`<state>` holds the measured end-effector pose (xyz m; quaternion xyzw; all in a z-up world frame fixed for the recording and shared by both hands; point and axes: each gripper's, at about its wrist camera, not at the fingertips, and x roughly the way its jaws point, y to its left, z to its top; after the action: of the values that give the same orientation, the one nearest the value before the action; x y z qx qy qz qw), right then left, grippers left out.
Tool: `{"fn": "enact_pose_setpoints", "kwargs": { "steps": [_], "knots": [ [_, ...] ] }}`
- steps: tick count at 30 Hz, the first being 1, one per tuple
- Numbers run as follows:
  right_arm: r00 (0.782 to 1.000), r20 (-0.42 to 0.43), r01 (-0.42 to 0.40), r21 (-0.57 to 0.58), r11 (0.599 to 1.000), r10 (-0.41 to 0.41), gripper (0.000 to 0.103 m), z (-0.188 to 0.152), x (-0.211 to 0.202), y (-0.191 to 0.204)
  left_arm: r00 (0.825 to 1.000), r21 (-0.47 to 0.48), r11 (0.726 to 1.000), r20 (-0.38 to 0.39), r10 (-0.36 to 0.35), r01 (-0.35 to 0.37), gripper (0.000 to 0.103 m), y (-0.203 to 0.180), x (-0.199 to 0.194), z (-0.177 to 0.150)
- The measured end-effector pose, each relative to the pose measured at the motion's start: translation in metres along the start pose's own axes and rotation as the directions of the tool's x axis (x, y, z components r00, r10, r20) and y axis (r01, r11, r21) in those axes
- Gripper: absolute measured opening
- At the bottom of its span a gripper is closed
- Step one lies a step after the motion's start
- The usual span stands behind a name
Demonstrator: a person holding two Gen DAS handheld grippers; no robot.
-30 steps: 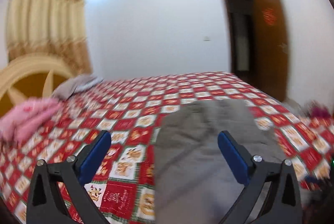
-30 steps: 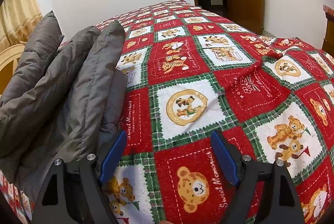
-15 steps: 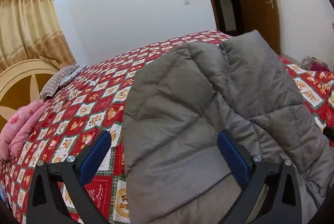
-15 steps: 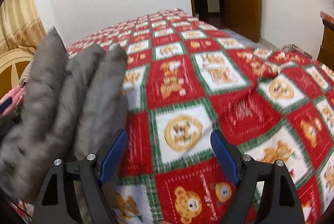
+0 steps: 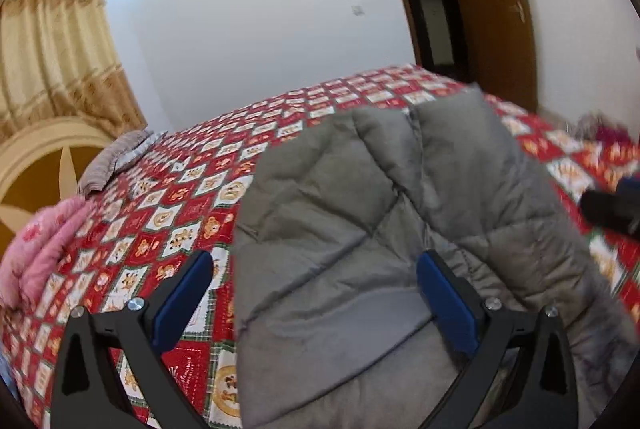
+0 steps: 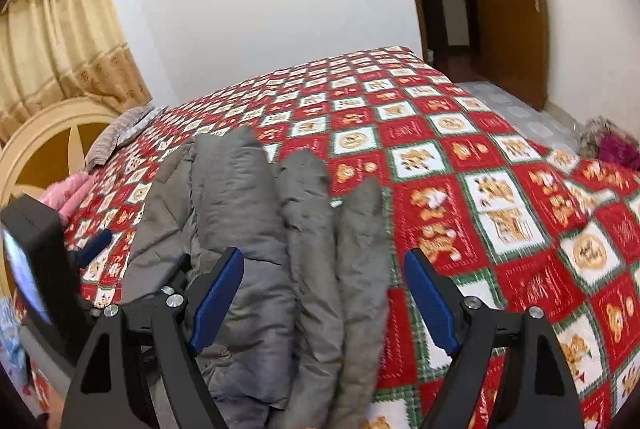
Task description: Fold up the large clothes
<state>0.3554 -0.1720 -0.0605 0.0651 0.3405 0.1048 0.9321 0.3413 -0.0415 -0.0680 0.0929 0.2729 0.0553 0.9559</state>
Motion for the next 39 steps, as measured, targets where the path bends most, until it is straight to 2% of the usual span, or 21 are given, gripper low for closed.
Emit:
{"fn": "enact_pose_setpoints", "kwargs": {
  "steps": [5,12,15,17,19,23,31,39],
  "knots": [
    [1.000,-0.025,-0.007,-0.037,0.999,0.007,0.081,0.000,0.014,0.019,0.999,-0.019,1.000,-0.046,-0.003,0.002,0.103,0.009,0.013,-0.003],
    [0.996,-0.085,0.017,-0.068,0.998,-0.023,0.075,-0.024,0.033,0.022,0.999,-0.044,0.999,-0.025,0.022,-0.023,0.103,0.027,0.012,0.004],
    [0.995,-0.099,0.020,-0.060,0.998,-0.026,0.067,-0.031,0.037,0.017,0.999,-0.025,0.999,-0.040,0.037,-0.038,0.103,0.029,0.020,0.006],
    [0.994,-0.111,0.017,-0.067,0.998,-0.024,0.053,-0.035,0.039,0.017,0.998,-0.017,0.999,-0.056,0.039,-0.040,0.103,0.028,0.028,0.005],
    [0.992,-0.122,0.016,-0.077,0.997,-0.025,0.048,-0.039,0.042,0.017,0.997,-0.018,1.000,-0.079,0.024,-0.025,0.103,0.027,0.035,0.003],
    [0.990,-0.136,0.027,-0.072,0.997,-0.037,0.047,-0.049,0.045,0.010,0.996,-0.016,1.000,-0.092,0.001,-0.002,0.103,0.017,0.039,-0.002],
    [0.985,-0.160,0.058,-0.063,0.996,-0.067,0.047,-0.062,0.050,-0.003,0.997,0.038,0.999,-0.079,0.005,-0.002,0.103,-0.010,0.038,-0.006],
    [0.981,-0.173,0.080,-0.073,0.994,-0.091,0.047,-0.070,0.054,-0.011,0.994,0.023,0.999,-0.105,-0.024,0.026,0.103,-0.022,0.048,-0.014]
  ]
}}
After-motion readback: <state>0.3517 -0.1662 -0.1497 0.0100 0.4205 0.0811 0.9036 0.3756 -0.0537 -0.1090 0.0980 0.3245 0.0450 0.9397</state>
